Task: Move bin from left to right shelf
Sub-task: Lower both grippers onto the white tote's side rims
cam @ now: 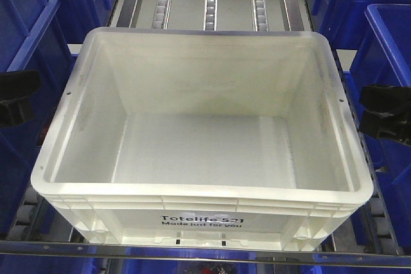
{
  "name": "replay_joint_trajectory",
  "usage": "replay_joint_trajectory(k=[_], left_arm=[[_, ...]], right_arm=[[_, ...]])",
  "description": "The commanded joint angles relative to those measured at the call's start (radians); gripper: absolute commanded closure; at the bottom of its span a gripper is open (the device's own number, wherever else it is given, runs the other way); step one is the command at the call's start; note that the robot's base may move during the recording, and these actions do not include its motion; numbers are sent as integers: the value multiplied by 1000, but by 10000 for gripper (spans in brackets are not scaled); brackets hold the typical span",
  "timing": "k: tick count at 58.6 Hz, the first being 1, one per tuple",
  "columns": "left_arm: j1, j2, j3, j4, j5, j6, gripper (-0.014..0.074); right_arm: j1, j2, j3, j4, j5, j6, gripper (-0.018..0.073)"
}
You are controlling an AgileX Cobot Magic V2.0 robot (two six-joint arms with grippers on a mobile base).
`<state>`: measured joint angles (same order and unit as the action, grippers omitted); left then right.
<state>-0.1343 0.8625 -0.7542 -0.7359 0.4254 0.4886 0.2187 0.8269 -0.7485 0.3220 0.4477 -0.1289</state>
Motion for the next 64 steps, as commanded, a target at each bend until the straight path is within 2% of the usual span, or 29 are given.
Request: replay_joint_trajectory(k=[1,7,16,29,35,45,57,64], left_arm=[[-7,-4,-36,-29,-58,0,575],[-7,-4,-36,-29,-58,0,529],[-7,-3,-36,-29,-59,12,427],[-7,-3,-36,-29,-62,42,212],[-7,-3,-36,-29,-66,42,169],[-7,10,-36,-20,-82,81,168],[-7,86,-63,-17,-64,81,168],[-6,149,-128,31,-24,71,168]], right_arm=[[0,-3,-33,6,-74,-13,543],[0,-3,-33,6,-74,-14,488],[0,-3,-33,2,-74,-18,333],[0,0,-33,-2,-68,-20,-41],[0,17,-33,-2,-63,-20,-144],[0,49,-33,-2,-73,-17,-150],[0,83,-57,-27,-68,-16,-138],[0,124,-118,-55,-20,-8,-132]])
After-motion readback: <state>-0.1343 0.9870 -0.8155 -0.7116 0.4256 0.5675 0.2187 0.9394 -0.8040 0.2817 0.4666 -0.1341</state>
